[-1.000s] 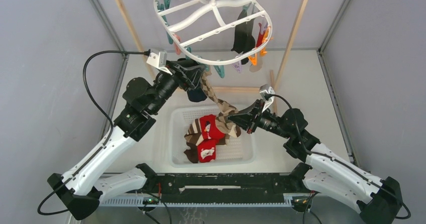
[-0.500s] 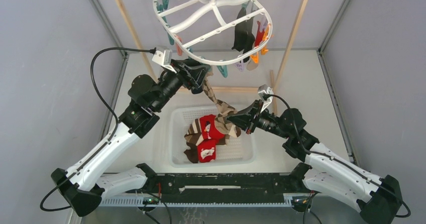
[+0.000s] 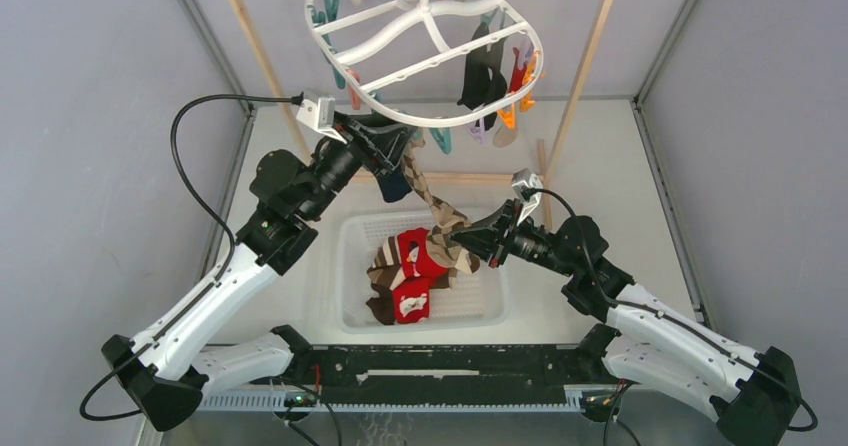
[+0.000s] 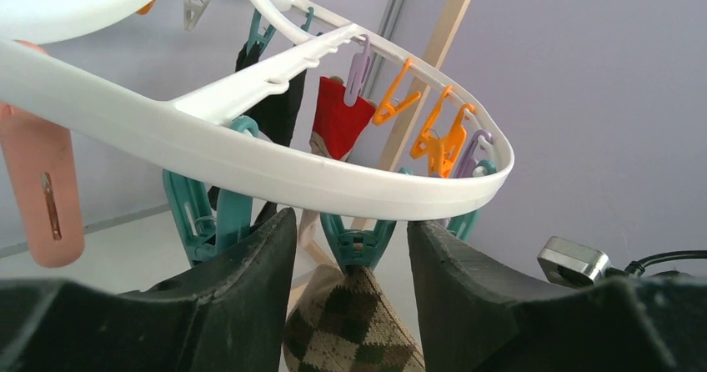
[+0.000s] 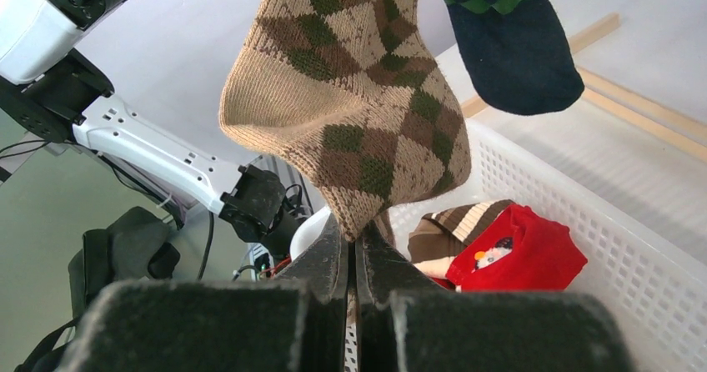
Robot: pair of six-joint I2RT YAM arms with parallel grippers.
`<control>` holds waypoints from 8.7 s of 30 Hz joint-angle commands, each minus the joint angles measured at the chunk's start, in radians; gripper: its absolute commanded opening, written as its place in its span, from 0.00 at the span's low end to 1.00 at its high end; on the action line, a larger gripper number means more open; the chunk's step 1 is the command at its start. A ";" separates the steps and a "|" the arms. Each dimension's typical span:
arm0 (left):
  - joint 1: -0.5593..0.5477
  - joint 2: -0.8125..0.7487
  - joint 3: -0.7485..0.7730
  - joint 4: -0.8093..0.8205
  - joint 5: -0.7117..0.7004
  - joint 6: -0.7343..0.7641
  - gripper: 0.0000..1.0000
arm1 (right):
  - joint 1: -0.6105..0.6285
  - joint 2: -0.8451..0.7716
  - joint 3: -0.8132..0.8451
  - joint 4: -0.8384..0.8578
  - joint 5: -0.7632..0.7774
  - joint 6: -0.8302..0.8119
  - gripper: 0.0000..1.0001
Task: Remove the socks clipped to the hanger
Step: Remove the sock from the hanger, then place the sock in the bin, then remove the sock from the hanger.
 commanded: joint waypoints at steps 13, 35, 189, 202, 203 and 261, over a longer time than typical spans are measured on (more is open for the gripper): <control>0.008 0.015 0.050 0.077 0.019 -0.018 0.49 | 0.015 -0.001 0.044 0.029 0.012 -0.025 0.00; 0.010 0.031 0.079 0.020 0.004 -0.011 0.16 | 0.020 0.009 0.035 0.030 0.013 -0.026 0.00; 0.018 -0.346 -0.237 -0.276 -0.049 -0.092 1.00 | -0.671 0.651 0.114 0.632 -0.178 0.069 0.91; 0.016 -0.389 -0.323 -0.275 -0.050 -0.123 1.00 | -0.631 0.721 0.113 0.676 -0.275 0.127 0.44; 0.017 -0.392 -0.329 -0.276 -0.050 -0.125 1.00 | -0.625 0.722 0.112 0.675 -0.279 0.125 0.38; 0.017 -0.307 -0.455 -0.063 0.128 -0.188 1.00 | -0.151 0.102 0.055 0.079 -0.051 -0.012 0.00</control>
